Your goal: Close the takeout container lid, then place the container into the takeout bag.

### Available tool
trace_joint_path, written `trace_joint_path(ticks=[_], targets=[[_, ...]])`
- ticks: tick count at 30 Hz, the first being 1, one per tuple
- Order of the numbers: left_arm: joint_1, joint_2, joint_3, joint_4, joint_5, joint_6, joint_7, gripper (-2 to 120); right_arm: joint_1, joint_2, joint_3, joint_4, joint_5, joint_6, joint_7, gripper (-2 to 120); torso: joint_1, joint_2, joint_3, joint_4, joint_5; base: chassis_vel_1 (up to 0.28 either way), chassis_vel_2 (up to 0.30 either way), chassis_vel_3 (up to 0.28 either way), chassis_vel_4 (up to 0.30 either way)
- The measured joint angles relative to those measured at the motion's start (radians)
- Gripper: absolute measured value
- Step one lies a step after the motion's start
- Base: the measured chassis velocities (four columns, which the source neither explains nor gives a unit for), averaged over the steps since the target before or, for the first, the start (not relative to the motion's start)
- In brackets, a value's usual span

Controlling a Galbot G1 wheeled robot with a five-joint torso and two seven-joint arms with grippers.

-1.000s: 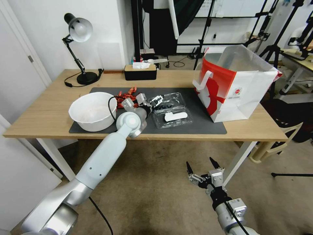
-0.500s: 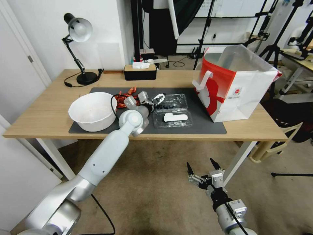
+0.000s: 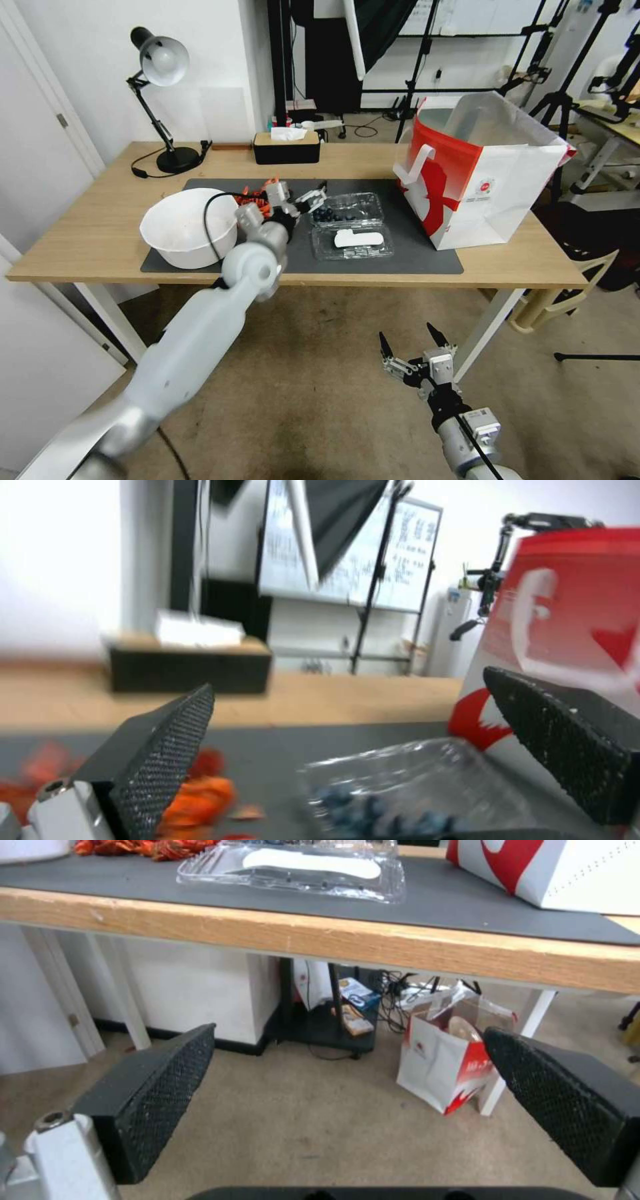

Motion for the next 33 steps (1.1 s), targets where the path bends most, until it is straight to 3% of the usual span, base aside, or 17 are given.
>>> trace_joint_path(ticks=[2,7,9,12,13,14,17,25,33], targets=[[0.095,0.027,-0.044,-0.059,0.12,-0.031,0.015,100,0.001,-0.002,-0.002,0.001,0.0,0.005,0.0,100,0.0,0.0,0.0,0.0002,-0.0001,0.0,0.0,0.0,0.0],[0.274,0.063,-0.12,-0.141,0.259,-0.08,0.004,100,0.004,-0.004,-0.002,0.005,0.003,0.015,0.002,100,0.0,0.0,0.0,0.0,0.0,0.0,0.0,0.0,0.0],[0.407,0.074,-0.181,-0.172,0.401,-0.135,-0.024,100,0.001,-0.004,0.002,0.012,0.004,0.03,0.002,100,0.0,0.0,0.0,0.0003,0.0001,0.0,0.0,0.0,0.0],[0.493,0.071,-0.229,-0.195,0.476,-0.155,-0.032,100,-0.005,-0.002,0.006,0.018,0.005,0.045,0.003,100,0.0,0.0,0.0,-0.0003,-0.0001,0.0,0.0,0.0,0.0],[0.575,0.053,-0.284,-0.212,0.538,-0.186,-0.042,100,-0.006,-0.001,0.01,0.024,0.005,0.055,0.006,100,0.0,0.0,0.0,-0.0003,0.0003,0.0,0.0,0.0,0.0],[0.575,0.053,-0.284,-0.212,0.538,-0.186,-0.042,100,-0.006,-0.001,0.01,0.024,0.005,0.055,0.006,100,0.0,0.0,0.0,-0.0003,0.0003,0.0,0.0,0.0,0.0],[0.722,0.009,-0.359,-0.213,0.613,-0.258,-0.071,100,-0.006,0.001,0.012,0.031,0.011,0.077,0.012,100,0.0,0.0,0.0,0.0,0.0002,0.0,0.0,0.0,0.0],[0.821,-0.017,-0.379,-0.171,0.615,-0.338,-0.079,100,-0.035,0.033,0.025,0.064,0.017,0.136,0.024,100,0.0,0.0,0.0,-0.0005,0.0,0.0,0.0,0.0,0.0],[0.826,-0.022,-0.376,-0.161,0.607,-0.353,-0.077,100,-0.041,0.054,0.022,0.052,0.01,0.159,0.024,100,0.0,0.0,0.0,-0.0002,0.0001,0.0,0.0,0.0,0.0]])
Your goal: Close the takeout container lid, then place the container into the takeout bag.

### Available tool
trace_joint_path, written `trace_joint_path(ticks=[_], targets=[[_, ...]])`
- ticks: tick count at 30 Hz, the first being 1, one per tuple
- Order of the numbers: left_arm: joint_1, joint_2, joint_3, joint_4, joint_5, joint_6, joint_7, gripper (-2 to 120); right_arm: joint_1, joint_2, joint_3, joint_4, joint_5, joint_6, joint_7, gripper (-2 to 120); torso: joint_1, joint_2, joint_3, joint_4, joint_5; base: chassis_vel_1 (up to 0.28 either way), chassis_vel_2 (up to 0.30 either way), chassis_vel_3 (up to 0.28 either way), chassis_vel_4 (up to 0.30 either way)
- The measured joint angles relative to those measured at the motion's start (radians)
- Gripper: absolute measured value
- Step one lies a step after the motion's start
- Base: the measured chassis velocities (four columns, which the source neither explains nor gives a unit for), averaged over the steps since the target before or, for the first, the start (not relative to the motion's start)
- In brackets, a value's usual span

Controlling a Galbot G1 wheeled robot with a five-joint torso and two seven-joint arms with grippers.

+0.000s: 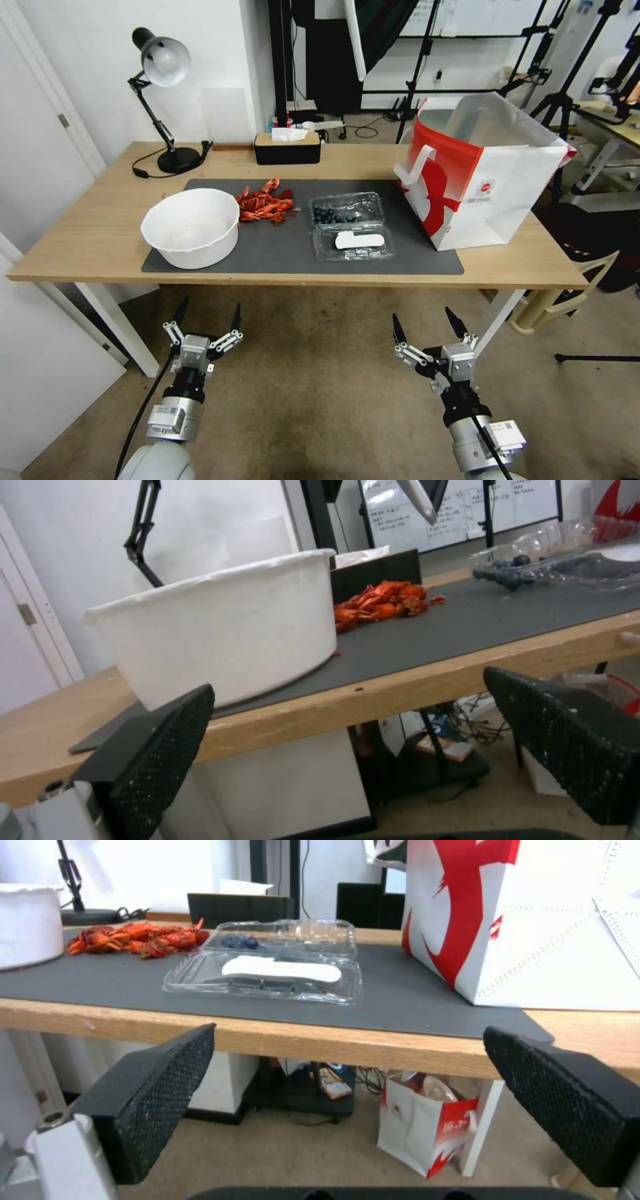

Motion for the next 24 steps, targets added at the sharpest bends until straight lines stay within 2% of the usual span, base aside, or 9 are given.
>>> trace_joint_path(ticks=[14,16,21,24], targets=[[0.004,0.003,-0.001,-0.002,-0.018,-0.005,0.0,100,-0.006,0.001,-0.002,0.008,-0.007,0.001,-0.003,100,0.0,0.0,0.0,0.0001,0.0,0.0,0.0,0.0,0.0],[0.003,0.005,0.005,-0.01,-0.032,-0.004,0.001,100,-0.006,0.001,-0.002,0.01,-0.007,0.001,-0.004,100,0.0,0.0,0.0,0.0001,0.0001,0.0,0.0,0.0,0.0],[-0.023,0.034,0.03,-0.045,-0.143,0.04,0.045,100,-0.01,0.0,-0.005,0.014,-0.008,0.0,-0.005,100,0.0,0.0,0.0,0.0001,0.0,0.0,0.0,0.0,0.0],[-0.027,0.037,0.032,-0.049,-0.157,0.046,0.053,100,-0.011,0.0,-0.005,0.014,-0.008,0.0,-0.005,100,0.0,0.0,0.0,0.0,0.0001,0.0,0.0,0.0,0.0]])
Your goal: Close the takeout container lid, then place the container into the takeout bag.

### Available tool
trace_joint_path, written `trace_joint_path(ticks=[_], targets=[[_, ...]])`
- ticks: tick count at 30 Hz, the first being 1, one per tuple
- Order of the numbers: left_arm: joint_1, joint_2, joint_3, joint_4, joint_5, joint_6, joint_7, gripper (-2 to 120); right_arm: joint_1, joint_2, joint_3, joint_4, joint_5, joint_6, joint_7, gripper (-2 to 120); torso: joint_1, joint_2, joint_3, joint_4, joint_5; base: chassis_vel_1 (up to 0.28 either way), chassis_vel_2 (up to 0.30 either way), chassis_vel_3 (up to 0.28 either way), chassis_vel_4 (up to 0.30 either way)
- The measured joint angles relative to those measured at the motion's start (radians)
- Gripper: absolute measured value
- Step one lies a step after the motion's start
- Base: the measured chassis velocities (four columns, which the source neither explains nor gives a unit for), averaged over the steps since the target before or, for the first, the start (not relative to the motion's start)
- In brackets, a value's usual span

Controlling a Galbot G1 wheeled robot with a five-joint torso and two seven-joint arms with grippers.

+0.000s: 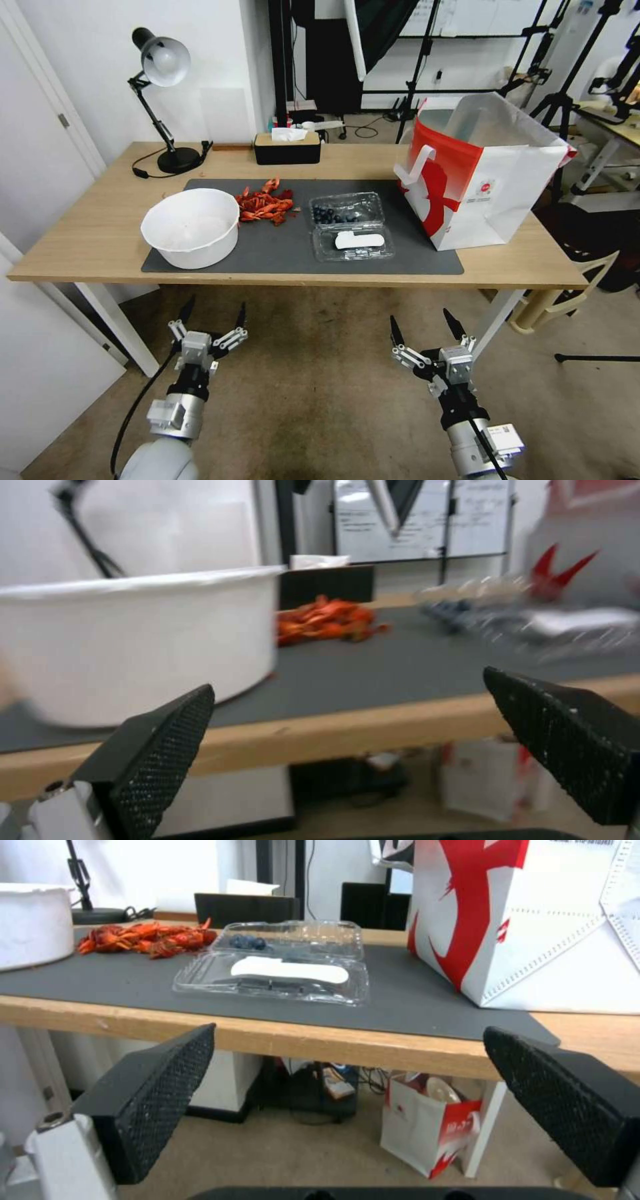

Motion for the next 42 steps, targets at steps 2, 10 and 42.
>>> trace_joint_path(ticks=[2,10,42], targets=[[-0.004,0.003,0.002,-0.005,-0.016,0.007,0.008,100,-0.001,0.0,0.0,0.0,0.0,0.0,0.0,100,0.0,0.0,0.0,0.0001,0.0,0.0,0.0,0.0,0.0],[-0.116,0.054,0.039,-0.092,-0.318,0.215,0.101,100,-0.001,-0.007,-0.007,0.0,-0.001,-0.007,-0.001,100,0.0,0.0,0.0,-0.0002,0.0001,0.0,0.0,0.0,0.0],[-0.86,-0.011,0.212,0.186,-1.442,0.849,-0.203,100,0.037,-0.015,-0.018,-0.066,-0.003,-0.018,-0.009,100,0.0,0.0,0.0,0.0,0.0002,0.0,0.0,0.0,0.0]])
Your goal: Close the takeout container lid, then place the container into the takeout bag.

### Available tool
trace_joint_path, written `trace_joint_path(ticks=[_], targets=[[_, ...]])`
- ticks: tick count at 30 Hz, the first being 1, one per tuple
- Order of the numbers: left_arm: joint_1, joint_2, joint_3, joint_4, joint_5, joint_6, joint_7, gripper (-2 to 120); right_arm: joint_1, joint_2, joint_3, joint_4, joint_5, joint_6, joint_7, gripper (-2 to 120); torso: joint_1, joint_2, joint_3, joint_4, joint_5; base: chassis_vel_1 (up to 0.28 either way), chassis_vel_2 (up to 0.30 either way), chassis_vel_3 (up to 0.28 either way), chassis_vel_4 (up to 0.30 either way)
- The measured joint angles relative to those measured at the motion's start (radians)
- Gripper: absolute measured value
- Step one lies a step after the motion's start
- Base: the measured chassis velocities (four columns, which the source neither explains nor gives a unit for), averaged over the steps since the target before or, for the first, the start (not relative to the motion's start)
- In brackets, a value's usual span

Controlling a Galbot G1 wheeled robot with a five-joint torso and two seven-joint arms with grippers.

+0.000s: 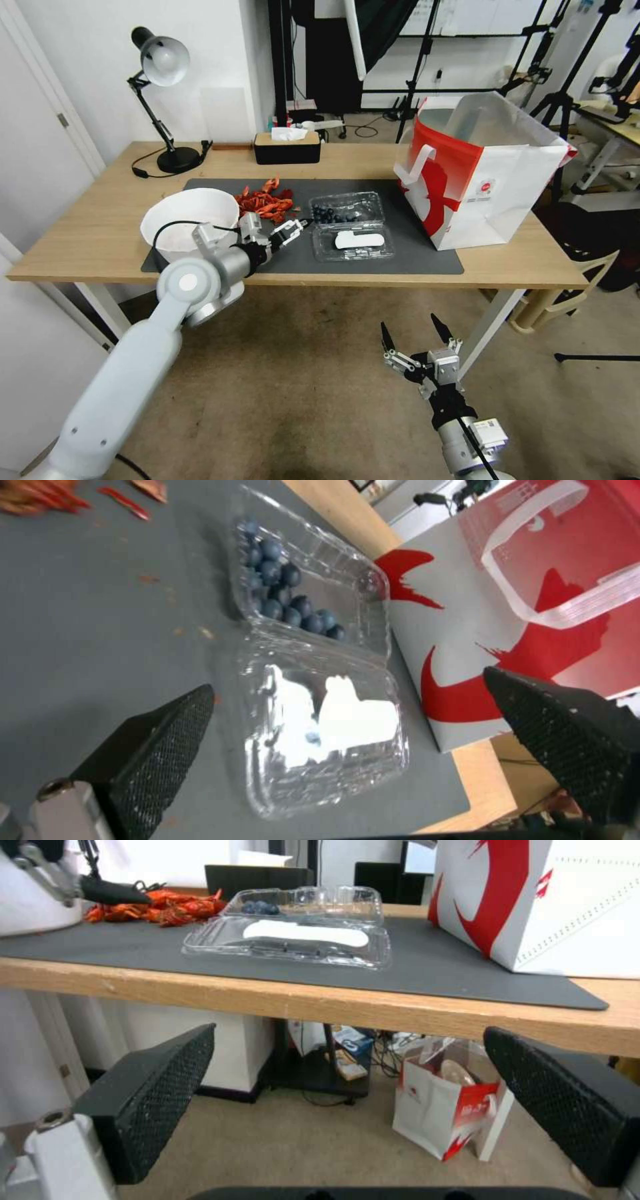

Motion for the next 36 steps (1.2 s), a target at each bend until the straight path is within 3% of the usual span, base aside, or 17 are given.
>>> trace_joint_path(ticks=[7,15,36], targets=[[-0.057,-0.034,0.074,0.072,0.013,0.003,-0.001,100,-0.008,0.009,0.005,0.0,-0.007,0.004,0.0,100,0.0,0.0,0.0,-0.0001,-0.0001,0.0,0.0,0.0,0.0],[-0.082,-0.05,0.098,0.124,0.034,-0.015,0.011,100,-0.017,0.011,0.01,0.002,-0.009,0.012,0.0,100,0.0,0.0,0.0,0.0001,-0.0002,0.0,0.0,0.0,0.0],[-0.143,-0.074,0.142,0.184,0.041,-0.023,0.004,100,-0.019,0.009,0.013,0.001,-0.01,0.016,0.001,100,0.0,0.0,0.0,0.0,-0.0002,0.0,0.0,0.0,0.0]])
